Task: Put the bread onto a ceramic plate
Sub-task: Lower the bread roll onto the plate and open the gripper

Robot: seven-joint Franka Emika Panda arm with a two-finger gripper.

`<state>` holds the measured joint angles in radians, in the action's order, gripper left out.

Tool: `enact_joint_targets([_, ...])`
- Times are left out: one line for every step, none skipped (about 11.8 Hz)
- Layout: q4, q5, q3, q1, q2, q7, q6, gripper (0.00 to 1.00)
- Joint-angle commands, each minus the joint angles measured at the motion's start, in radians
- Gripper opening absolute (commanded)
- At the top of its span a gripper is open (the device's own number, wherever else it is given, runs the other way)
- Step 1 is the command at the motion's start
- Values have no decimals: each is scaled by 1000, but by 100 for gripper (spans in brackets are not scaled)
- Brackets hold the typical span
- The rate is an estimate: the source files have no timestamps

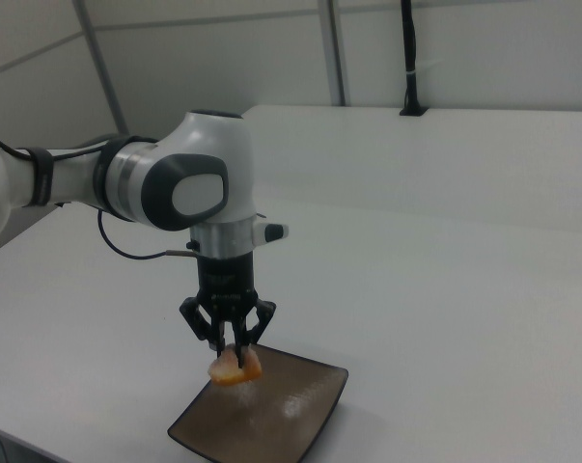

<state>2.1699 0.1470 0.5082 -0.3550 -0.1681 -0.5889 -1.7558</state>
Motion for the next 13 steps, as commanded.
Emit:
enact_joint_targets([1, -4, 10, -12, 48, -26, -25, 32])
enact_joint_targets([1, -4, 10, -13, 67, -28, -30, 36])
enact_joint_targets([1, -6, 10, -15, 71, -25, -49, 36])
enact_joint_targets([-1, -7, 10, -16, 76, -19, -60, 36])
enact_joint_targets([-1, -15, 10, -18, 79, -19, -68, 36])
enact_joint_targets([-1, -17, 10, -18, 84, -14, -92, 36])
enact_joint_targets([-1, -17, 10, -19, 87, -12, -94, 46])
enact_joint_targets([-1, -17, 10, -21, 90, -12, -91, 67])
enact_joint_targets([-1, -17, 10, -21, 94, -12, -91, 75])
enact_joint_targets([-1, -17, 10, -21, 101, -14, -90, 75])
enact_joint_targets([-1, -17, 10, -21, 101, -14, -88, 79])
enact_joint_targets([-1, -17, 10, -21, 101, -14, -87, 89])
enact_joint_targets([-1, -17, 10, -21, 101, -14, -85, 89])
